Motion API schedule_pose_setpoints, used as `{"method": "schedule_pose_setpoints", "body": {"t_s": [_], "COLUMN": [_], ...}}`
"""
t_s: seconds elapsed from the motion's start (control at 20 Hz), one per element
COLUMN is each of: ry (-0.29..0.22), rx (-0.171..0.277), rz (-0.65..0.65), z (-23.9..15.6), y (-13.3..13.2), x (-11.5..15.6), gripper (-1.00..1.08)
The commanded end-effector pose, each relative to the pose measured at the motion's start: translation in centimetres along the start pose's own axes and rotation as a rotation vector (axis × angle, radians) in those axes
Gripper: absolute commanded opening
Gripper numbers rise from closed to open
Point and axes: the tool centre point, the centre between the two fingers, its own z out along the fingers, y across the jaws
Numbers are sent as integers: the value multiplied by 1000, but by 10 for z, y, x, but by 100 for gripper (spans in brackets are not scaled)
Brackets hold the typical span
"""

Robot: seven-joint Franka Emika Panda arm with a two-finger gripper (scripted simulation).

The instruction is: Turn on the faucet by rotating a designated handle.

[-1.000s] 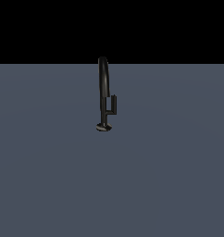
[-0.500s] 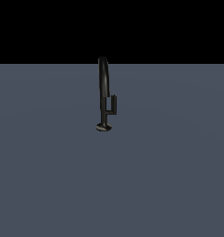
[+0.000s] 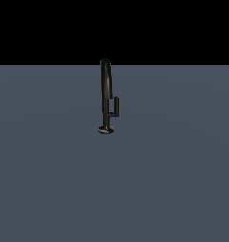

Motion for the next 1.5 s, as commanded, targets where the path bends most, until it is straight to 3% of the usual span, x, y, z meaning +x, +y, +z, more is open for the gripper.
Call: {"method": "schedule_pose_setpoints", "body": {"t_s": [0.0,1.45], "ry": [-34,-449], "rx": [28,385], "rz": [31,413], "z": [2,58], "y": [-3,-9], "x": [15,189], "gripper": [-100,-100]}}
